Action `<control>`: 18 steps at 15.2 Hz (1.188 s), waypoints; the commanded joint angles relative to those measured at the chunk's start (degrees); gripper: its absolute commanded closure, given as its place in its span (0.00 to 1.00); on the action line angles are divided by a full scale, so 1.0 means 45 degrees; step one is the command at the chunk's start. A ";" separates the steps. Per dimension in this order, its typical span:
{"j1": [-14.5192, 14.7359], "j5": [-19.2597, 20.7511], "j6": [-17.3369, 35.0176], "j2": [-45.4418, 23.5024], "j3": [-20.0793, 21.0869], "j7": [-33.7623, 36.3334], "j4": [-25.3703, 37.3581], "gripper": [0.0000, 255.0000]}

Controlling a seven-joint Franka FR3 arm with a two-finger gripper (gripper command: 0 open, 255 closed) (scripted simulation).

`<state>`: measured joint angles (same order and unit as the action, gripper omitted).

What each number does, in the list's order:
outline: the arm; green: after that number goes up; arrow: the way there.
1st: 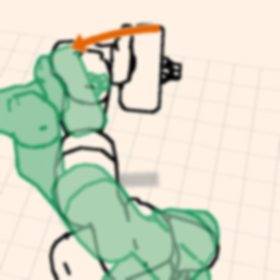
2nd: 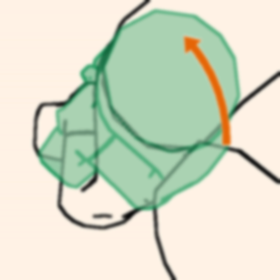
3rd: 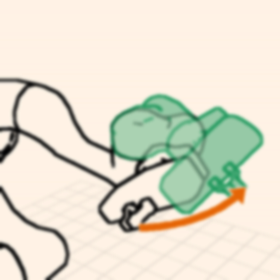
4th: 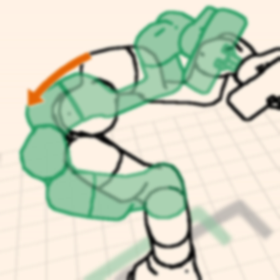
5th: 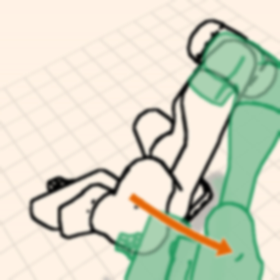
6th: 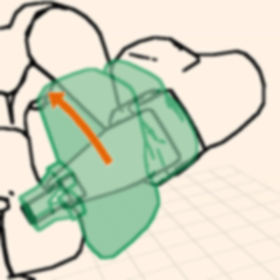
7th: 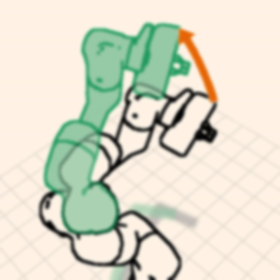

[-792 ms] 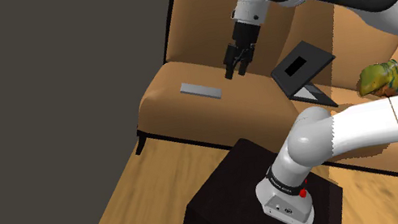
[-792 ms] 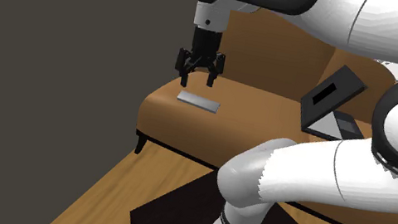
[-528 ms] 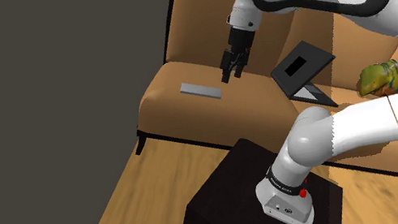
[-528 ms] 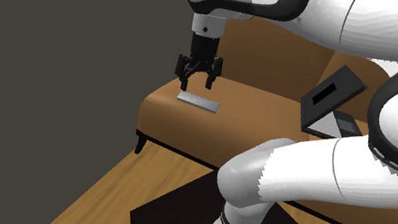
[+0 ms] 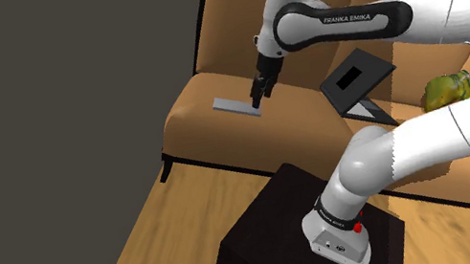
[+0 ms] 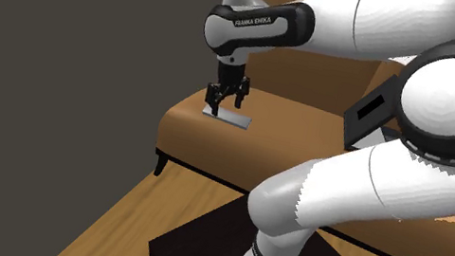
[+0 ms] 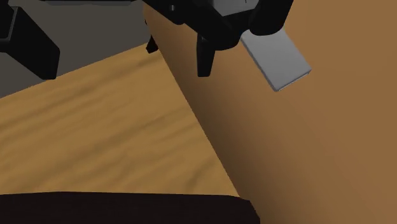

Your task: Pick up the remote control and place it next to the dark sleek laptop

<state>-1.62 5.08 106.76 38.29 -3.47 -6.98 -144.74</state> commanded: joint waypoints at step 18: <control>-0.1436 0.5146 0.8384 -0.6943 -0.0740 -0.1328 0.1261 0.00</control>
<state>-7.92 27.57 143.45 8.16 -6.76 -13.23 -139.41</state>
